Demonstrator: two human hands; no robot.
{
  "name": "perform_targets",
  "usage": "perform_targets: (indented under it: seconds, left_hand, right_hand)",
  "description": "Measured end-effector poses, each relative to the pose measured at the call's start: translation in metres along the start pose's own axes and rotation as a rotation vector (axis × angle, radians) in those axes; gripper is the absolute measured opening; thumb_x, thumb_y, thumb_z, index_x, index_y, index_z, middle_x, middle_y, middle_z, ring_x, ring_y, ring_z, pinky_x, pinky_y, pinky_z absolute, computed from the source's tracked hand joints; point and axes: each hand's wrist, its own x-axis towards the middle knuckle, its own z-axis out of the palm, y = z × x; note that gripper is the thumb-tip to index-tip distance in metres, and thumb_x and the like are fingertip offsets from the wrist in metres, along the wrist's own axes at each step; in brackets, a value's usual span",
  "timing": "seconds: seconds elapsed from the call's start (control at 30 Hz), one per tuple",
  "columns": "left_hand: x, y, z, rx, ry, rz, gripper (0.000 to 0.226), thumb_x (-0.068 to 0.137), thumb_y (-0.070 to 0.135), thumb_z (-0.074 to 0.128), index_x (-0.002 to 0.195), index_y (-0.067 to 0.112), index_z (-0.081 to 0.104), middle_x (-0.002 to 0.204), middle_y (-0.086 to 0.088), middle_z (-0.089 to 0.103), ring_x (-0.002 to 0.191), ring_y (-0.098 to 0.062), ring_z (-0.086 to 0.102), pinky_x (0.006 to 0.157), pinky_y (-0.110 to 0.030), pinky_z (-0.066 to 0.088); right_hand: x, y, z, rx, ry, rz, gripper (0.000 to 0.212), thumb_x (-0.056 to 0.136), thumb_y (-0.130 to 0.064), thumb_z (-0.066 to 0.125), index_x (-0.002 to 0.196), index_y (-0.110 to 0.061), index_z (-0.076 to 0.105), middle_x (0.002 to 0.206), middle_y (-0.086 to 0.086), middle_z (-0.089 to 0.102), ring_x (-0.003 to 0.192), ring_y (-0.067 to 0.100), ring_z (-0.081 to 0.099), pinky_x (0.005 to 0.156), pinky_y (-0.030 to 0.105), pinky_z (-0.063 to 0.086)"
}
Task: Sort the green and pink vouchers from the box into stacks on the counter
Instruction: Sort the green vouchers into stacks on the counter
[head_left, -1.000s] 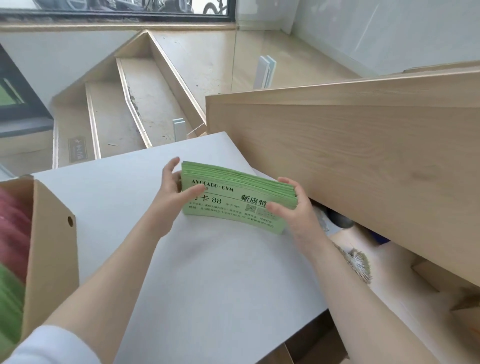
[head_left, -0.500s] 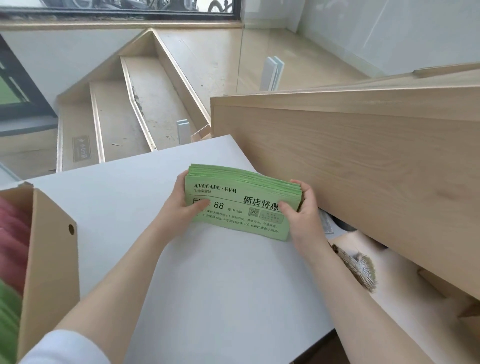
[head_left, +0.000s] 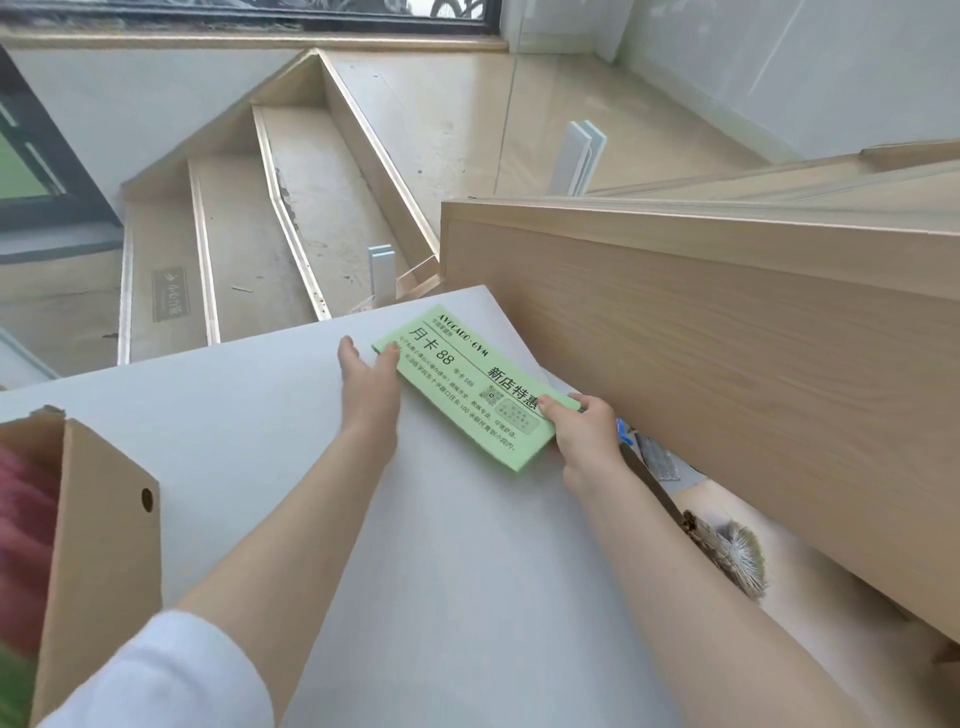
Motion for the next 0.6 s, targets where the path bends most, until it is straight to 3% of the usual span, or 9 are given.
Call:
perform_targets:
  seconds: [0.07,0.13,0.2,0.27,0.33,0.4,0.47,0.6]
  left_hand:
    - [-0.03,-0.011,0.013,-0.093,-0.051,-0.039,0.058,0.099,0.026,0.038,0.149,0.021,0.009,0.152,0.006,0.022,0.137,-0.011,0.024,0.105,-0.028,0.021]
    - [-0.052,-0.024,0.028,-0.167,-0.167,-0.058,0.052,0.1,0.024,0.035,0.147,0.02,0.014,0.147,0.007,0.035,0.126,-0.008,0.041,0.096,-0.018,0.032]
    - [-0.053,-0.03,0.036,-0.228,-0.188,-0.09,0.05,0.101,0.024,0.034,0.147,0.024,0.016,0.141,0.006,0.045,0.114,-0.007,0.053,0.08,-0.014,0.042]
    - [-0.042,-0.028,0.036,-0.281,-0.179,-0.117,0.049,0.101,0.025,0.033,0.147,0.023,0.017,0.14,0.004,0.047,0.116,-0.013,0.055,0.081,-0.021,0.048]
    - [-0.031,-0.024,0.031,-0.288,-0.17,-0.115,0.047,0.101,0.025,0.032,0.145,0.017,0.019,0.138,-0.001,0.049,0.118,-0.018,0.055,0.087,-0.027,0.048]
    - [-0.022,-0.023,0.028,-0.279,-0.151,-0.107,0.048,0.101,0.026,0.031,0.144,0.011,0.016,0.139,-0.007,0.048,0.123,-0.022,0.051,0.093,-0.031,0.043]
    - [-0.016,-0.023,0.028,-0.31,-0.168,-0.119,0.05,0.101,0.029,0.031,0.146,0.015,0.015,0.14,-0.005,0.048,0.123,-0.022,0.051,0.102,-0.038,0.041]
    - [-0.01,-0.023,0.039,-0.394,-0.196,-0.134,0.05,0.101,0.028,0.033,0.147,0.026,0.016,0.138,0.001,0.05,0.118,-0.017,0.054,0.104,-0.047,0.04]
  right_hand:
    - [0.002,0.001,0.012,0.0,0.015,0.004,0.044,0.084,-0.014,0.066,0.121,-0.006,0.045,0.111,0.006,0.057,0.094,0.021,0.06,0.075,0.028,0.05]
    - [0.004,0.002,0.02,-0.087,0.011,-0.02,0.043,0.083,-0.02,0.068,0.118,-0.008,0.046,0.118,0.009,0.058,0.101,0.023,0.06,0.085,0.036,0.051]
    - [0.004,-0.001,0.02,-0.396,-0.022,-0.111,0.05,0.082,-0.029,0.068,0.122,-0.007,0.047,0.125,0.01,0.051,0.113,0.025,0.052,0.096,0.036,0.044]
    - [0.006,-0.006,0.014,-0.691,-0.054,-0.231,0.056,0.081,-0.038,0.066,0.125,-0.006,0.049,0.129,0.01,0.045,0.123,0.026,0.041,0.103,0.038,0.036]
    - [0.01,-0.012,0.011,-0.67,-0.154,-0.303,0.054,0.084,-0.036,0.063,0.128,-0.007,0.05,0.131,0.008,0.047,0.123,0.023,0.043,0.104,0.038,0.036]
    - [0.01,-0.02,0.011,-0.534,-0.277,-0.3,0.049,0.09,-0.028,0.058,0.133,-0.008,0.046,0.133,0.004,0.051,0.119,0.015,0.049,0.099,0.028,0.038]
    - [0.012,-0.025,0.016,-0.492,-0.34,-0.274,0.047,0.093,-0.022,0.053,0.137,-0.009,0.042,0.136,0.003,0.05,0.12,0.012,0.048,0.095,0.021,0.034]
    - [0.019,-0.031,0.024,-0.41,-0.384,-0.199,0.045,0.095,-0.012,0.048,0.139,-0.006,0.039,0.14,0.005,0.046,0.126,0.014,0.045,0.097,0.019,0.032]
